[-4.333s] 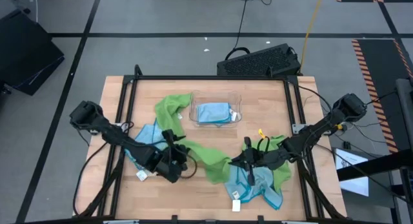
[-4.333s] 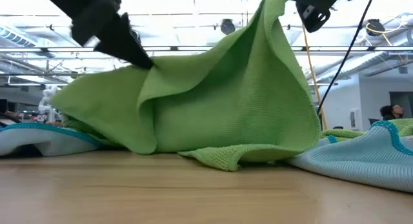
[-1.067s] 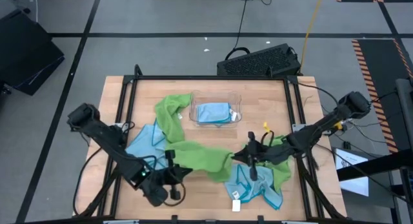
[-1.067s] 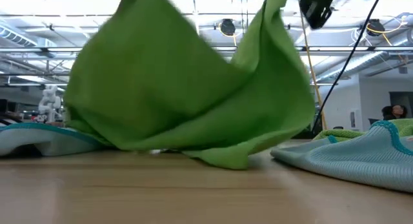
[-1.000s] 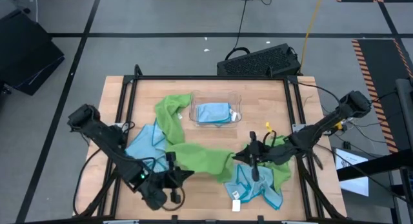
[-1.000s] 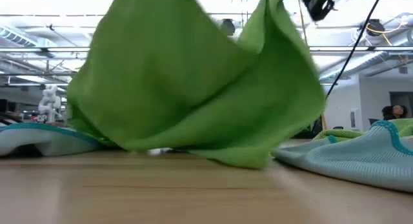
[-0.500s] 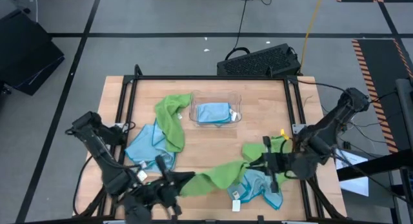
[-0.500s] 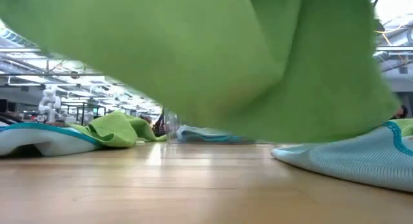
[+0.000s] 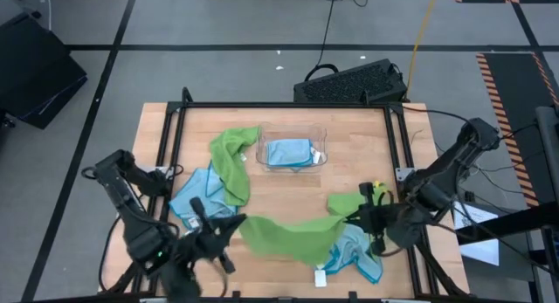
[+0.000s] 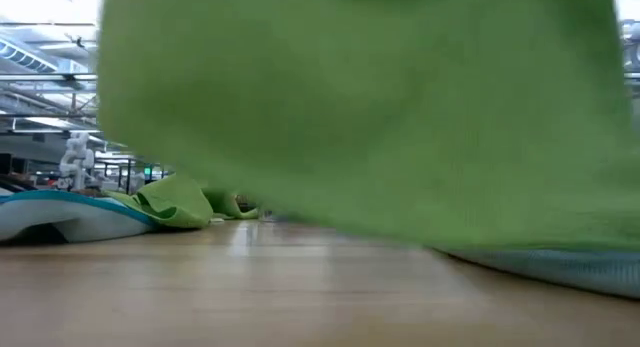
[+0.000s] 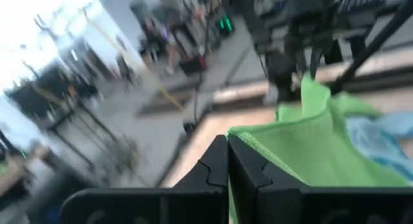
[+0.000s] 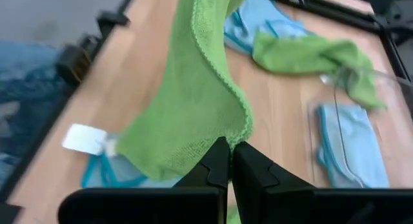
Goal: Fold microfiber towels
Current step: Fold the bottom left green microfiber cloth
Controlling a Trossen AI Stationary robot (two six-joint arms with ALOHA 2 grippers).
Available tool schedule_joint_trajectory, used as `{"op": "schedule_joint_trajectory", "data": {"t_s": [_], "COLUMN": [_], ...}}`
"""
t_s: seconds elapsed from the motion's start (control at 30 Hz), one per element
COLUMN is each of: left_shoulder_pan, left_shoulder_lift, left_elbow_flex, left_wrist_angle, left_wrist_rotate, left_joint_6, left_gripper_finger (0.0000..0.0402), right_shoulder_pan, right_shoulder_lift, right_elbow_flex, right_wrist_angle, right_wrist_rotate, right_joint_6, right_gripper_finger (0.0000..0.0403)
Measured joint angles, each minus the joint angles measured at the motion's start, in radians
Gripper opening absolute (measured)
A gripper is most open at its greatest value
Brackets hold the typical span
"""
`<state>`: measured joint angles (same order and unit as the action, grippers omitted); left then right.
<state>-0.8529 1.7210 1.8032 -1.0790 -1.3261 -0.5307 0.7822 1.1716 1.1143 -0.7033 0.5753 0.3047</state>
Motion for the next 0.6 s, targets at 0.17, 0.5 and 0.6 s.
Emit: {"op": "schedule_joint_trajectory", "data": {"t_s": [0.17, 0.5, 0.6], "left_shoulder_pan": [0.086, 0.253, 0.299], "left_shoulder_lift": [0.0, 0.0, 0.0], "left_elbow_flex": [-0.054, -0.098, -0.098], "left_wrist_angle": [-0.251, -0.383, -0.443], "left_wrist_rotate": [0.205, 0.334, 0.362], "left_joint_6": [-0.343, -0.405, -0.459], "left_gripper_finger": [0.0001, 0.0001, 0.0001], "right_shoulder_pan": [-0.011, -0.022, -0.044], "right_shoulder_lift": [-0.001, -0.037, -0.071], "right_elbow_flex": [-0.036, 0.013, 0.013], "right_wrist_angle": [-0.001, -0.048, -0.092], "right_wrist_rotate": [-0.052, -0.102, -0.008], "right_joint_6": [0.039, 0.066, 0.048], "right_gripper_finger": [0.0004, 0.0004, 0.0004]}}
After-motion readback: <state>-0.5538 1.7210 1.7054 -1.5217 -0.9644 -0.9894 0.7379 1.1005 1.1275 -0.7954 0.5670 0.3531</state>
